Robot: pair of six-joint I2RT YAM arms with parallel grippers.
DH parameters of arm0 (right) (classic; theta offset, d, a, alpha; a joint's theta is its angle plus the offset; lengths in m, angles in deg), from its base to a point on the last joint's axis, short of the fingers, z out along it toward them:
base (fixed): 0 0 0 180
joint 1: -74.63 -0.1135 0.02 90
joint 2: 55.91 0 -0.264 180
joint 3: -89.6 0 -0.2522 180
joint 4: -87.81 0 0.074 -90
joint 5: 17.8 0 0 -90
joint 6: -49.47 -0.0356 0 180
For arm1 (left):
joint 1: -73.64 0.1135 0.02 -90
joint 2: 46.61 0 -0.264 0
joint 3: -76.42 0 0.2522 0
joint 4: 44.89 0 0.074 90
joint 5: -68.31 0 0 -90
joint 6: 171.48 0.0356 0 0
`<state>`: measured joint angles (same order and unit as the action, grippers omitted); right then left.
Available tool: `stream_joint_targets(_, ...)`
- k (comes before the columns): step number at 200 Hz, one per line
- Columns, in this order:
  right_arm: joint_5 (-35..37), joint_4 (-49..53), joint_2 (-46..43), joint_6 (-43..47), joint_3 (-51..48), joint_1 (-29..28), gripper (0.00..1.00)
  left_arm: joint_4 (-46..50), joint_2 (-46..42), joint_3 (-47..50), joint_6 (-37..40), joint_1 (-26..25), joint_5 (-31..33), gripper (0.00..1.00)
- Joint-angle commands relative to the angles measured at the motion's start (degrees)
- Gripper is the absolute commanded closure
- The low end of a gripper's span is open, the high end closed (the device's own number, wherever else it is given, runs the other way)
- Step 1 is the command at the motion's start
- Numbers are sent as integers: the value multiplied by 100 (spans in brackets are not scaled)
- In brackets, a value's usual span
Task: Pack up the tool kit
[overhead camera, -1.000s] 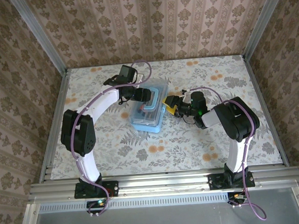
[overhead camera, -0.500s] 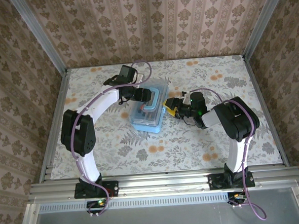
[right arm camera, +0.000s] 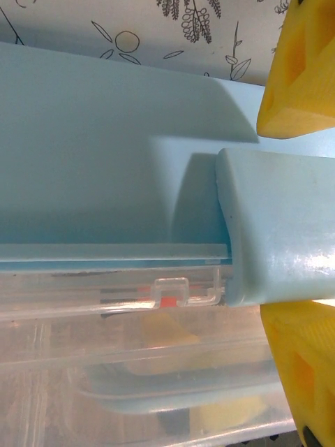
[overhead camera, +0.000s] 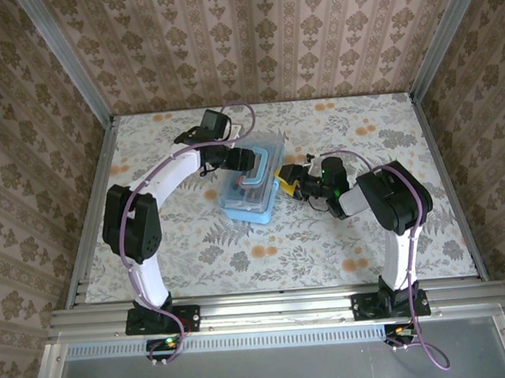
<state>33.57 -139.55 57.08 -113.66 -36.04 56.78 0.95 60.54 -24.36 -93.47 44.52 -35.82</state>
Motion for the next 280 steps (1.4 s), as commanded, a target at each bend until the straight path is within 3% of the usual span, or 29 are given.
stream_joint_targets(1, -118, -506, 214, -312, -72, -167, 35, 483, 544, 371, -330, -120, -881, 59)
stream_joint_targets(82, -113, -1016, 202, -581, -191, -184, 40, 482, 526, 370, -330, -120, -881, 59)
stream_joint_targets(280, -13, -210, -256, -53, -289, -114, 43, 510, 551, 343, -313, -120, -863, 59)
